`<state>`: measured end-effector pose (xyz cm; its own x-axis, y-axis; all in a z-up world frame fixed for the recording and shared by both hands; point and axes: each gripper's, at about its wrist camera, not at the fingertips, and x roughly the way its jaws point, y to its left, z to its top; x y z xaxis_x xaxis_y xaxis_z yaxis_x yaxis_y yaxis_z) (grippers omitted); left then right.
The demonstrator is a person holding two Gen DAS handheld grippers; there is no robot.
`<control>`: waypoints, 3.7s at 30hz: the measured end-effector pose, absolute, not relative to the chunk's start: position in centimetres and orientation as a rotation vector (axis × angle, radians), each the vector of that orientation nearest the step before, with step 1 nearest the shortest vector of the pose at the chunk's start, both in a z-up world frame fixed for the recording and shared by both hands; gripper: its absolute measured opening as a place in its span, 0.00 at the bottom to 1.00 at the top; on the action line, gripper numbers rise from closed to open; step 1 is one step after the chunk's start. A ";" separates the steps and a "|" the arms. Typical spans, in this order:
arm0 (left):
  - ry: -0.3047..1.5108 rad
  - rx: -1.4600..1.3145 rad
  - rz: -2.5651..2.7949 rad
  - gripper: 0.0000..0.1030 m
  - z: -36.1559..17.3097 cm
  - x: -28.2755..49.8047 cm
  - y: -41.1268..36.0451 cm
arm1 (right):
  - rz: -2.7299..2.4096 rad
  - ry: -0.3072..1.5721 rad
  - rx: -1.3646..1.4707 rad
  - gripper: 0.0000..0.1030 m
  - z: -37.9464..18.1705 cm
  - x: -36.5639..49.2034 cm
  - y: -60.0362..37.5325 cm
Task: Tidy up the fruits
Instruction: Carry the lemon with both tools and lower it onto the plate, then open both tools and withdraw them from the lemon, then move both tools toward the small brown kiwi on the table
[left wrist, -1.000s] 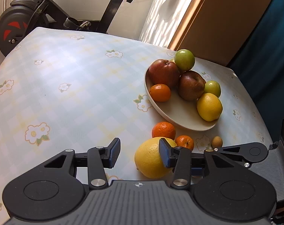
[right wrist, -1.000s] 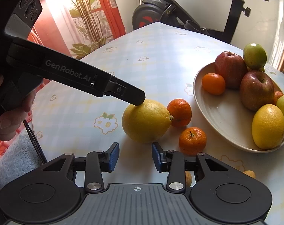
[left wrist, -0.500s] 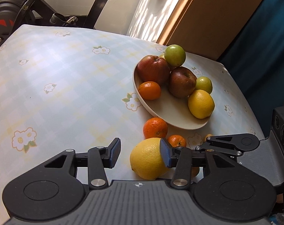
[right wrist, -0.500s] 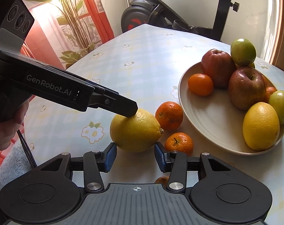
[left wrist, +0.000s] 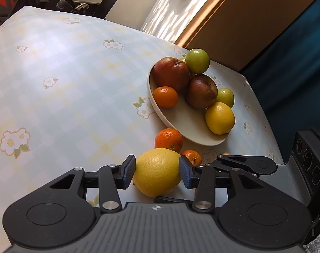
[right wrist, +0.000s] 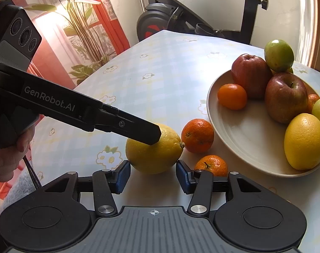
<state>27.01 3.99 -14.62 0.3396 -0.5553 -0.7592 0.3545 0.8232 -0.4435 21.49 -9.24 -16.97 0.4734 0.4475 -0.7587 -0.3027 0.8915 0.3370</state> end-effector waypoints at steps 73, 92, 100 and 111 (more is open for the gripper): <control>0.877 -0.074 -0.520 0.41 -9.5 29.1 -3.1 | 0.126 0.734 0.262 0.37 -15.8 16.7 -20.7; 0.650 0.061 -0.257 0.41 -10.3 19.1 -2.8 | 0.062 0.574 0.263 0.38 -18.7 11.7 -23.3; 0.659 0.046 -0.274 0.41 -11.3 17.8 -2.9 | 0.111 0.575 0.247 0.38 -18.5 11.8 -22.6; 0.711 0.070 -0.324 0.41 -12.2 17.2 -3.7 | 0.152 0.638 0.281 0.38 -19.3 13.0 -22.7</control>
<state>17.24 -3.69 -12.25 0.7103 -0.2681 -0.6508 0.3156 0.9478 -0.0459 13.01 -22.66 -19.31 0.7940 0.2255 -0.5646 -0.0536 0.9510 0.3045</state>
